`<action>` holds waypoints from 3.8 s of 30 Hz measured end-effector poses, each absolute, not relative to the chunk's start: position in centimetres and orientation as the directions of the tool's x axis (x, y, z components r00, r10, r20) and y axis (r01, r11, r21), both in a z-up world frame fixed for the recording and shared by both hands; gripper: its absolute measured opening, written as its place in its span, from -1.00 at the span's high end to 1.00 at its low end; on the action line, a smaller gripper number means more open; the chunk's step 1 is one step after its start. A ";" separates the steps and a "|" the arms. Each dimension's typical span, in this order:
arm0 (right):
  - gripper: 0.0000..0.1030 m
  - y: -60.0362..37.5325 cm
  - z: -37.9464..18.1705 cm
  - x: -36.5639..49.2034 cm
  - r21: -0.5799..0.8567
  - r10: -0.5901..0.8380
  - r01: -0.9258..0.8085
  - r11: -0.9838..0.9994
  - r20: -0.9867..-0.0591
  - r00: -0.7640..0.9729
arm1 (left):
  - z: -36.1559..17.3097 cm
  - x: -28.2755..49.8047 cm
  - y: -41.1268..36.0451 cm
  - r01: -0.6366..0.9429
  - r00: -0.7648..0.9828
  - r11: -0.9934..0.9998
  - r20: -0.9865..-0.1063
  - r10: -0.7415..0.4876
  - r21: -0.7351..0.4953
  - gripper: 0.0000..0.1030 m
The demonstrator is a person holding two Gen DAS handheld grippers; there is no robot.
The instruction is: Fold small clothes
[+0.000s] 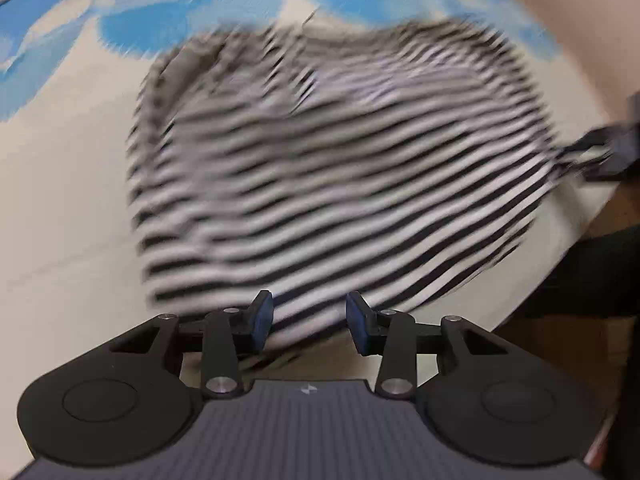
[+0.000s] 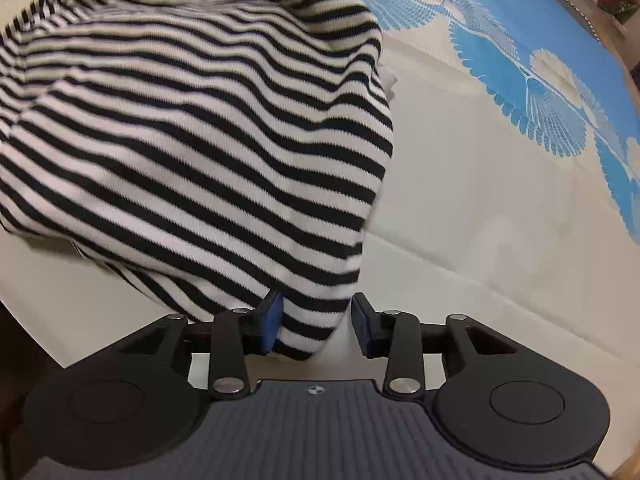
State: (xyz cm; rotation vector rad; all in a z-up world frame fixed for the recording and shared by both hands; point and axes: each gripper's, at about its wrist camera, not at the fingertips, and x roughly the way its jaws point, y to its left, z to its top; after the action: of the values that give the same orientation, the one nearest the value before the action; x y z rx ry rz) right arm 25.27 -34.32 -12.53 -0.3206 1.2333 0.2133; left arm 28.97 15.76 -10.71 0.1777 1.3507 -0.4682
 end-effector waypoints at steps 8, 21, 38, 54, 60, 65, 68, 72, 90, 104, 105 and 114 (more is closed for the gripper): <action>0.16 -34.6 -5.5 24.3 -0.144 0.015 -0.243 0.959 -0.832 0.554 | -6.9 30.2 20.4 0.238 0.311 0.920 -0.873 -0.376 -0.312 -0.12; -0.08 -39.5 -1.0 22.3 0.196 0.066 0.091 0.976 -0.674 0.736 | -11.5 33.3 25.6 -0.104 0.307 0.917 -0.889 -0.339 -0.386 -0.25; -0.08 -41.7 -3.2 24.1 0.213 0.011 0.202 0.956 -0.713 0.701 | -15.5 35.8 21.0 -0.020 0.265 0.916 -0.886 -0.381 -0.400 0.62; -0.08 -38.9 -2.9 25.0 0.237 0.032 0.190 0.953 -0.700 0.714 | -9.3 32.8 23.7 -0.109 0.376 0.991 -0.926 -0.028 -0.075 0.79; -0.08 -38.0 -2.8 25.0 0.237 0.050 0.162 0.958 -0.695 0.717 | -5.9 33.0 22.0 -0.095 0.441 0.979 -0.890 -0.119 -0.178 0.79; -0.08 -38.4 -2.7 24.7 0.258 0.058 0.170 0.951 -0.691 0.720 | -2.3 33.3 16.0 0.055 0.494 0.939 -0.808 -0.322 -0.340 0.79; -0.08 -38.6 -2.8 24.7 0.263 0.062 0.170 0.950 -0.691 0.720 | -0.8 33.4 10.6 0.150 0.485 0.900 -0.763 -0.427 -0.409 0.79; -0.08 -38.4 -2.8 24.7 0.263 0.067 0.162 0.951 -0.689 0.721 | -0.5 33.9 2.7 0.252 0.429 0.848 -0.732 -0.529 -0.466 0.79; -0.08 -37.6 -2.8 25.6 0.338 0.156 0.117 0.934 -0.679 0.718 | -0.7 34.6 -4.8 0.313 0.450 0.784 -0.643 -0.619 -0.536 0.09; 0.88 -27.0 -5.3 25.9 0.325 0.425 -0.289 0.901 -0.799 0.425 | -1.8 32.6 3.1 0.285 0.433 0.887 -0.776 -0.458 -0.364 0.09; 0.87 -27.5 -5.0 25.6 0.335 0.434 -0.288 0.897 -0.786 0.440 | -1.9 32.5 3.0 0.294 0.426 0.884 -0.778 -0.462 -0.364 0.09; 1.00 -38.9 -2.1 21.2 0.467 0.440 -0.132 0.874 -0.649 0.620 | -5.2 30.8 -3.8 0.540 0.197 0.783 -0.857 -0.475 -0.310 0.09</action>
State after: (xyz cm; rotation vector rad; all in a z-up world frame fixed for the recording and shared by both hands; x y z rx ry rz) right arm 21.17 -38.91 -2.06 0.3979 0.8425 0.3387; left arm 30.78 -3.81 -5.24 0.0645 1.1740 -0.7111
